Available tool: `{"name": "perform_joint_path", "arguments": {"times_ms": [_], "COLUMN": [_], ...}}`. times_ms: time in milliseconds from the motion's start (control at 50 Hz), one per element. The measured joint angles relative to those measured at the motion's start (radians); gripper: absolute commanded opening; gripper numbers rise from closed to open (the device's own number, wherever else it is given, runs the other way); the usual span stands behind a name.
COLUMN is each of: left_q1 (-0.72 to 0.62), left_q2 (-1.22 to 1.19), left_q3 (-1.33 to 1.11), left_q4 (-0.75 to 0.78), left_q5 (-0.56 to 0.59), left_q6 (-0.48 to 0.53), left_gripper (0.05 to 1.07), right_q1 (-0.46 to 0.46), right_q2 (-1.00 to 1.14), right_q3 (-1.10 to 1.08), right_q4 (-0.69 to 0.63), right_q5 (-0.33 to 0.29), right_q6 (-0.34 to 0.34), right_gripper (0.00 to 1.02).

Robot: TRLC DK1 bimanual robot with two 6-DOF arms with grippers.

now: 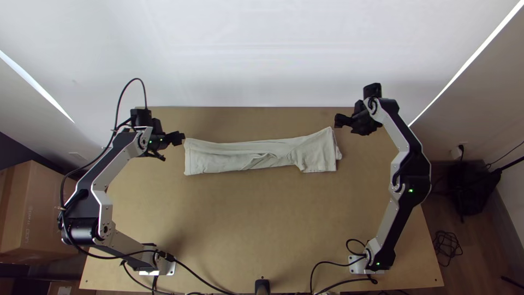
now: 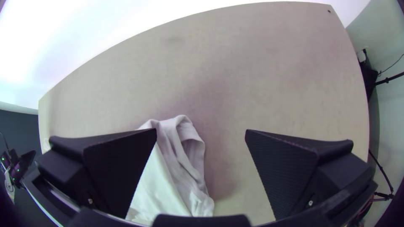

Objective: Fold the t-shirt

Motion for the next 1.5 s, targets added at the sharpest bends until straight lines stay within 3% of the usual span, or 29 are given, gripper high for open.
{"name": "perform_joint_path", "arguments": {"times_ms": [120,340,520,580,1180,1500], "left_q1": [0.036,0.137,0.159,0.16,0.187,0.121], "left_q2": [-0.051,-0.154,-0.144,-0.138,0.039,0.082], "left_q3": [-0.057,-0.208,-0.258,-0.259,-0.258,-0.239], "left_q4": [-0.006,0.06,0.068,0.068,0.058,0.074], "left_q5": [0.039,0.444,0.532,0.56,0.573,0.541], "left_q6": [-0.01,-0.049,-0.055,-0.054,0.032,0.036], "left_gripper": [0.95,0.95,0.95,1.03,1.03,1.03], "right_q1": [-0.026,-0.046,-0.038,-0.034,0.0,0.0], "right_q2": [-0.076,-0.219,-0.293,-0.309,-0.383,-0.398], "right_q3": [-0.054,-0.159,-0.224,-0.237,-0.281,-0.282], "right_q4": [0.0,0.0,0.0,0.0,-0.001,0.0], "right_q5": [-0.001,-0.048,-0.076,-0.078,-0.084,-0.084], "right_q6": [0.0,0.002,0.021,0.027,0.08,0.096], "right_gripper": [0.99,0.99,0.99,0.99,0.99,0.99]}}
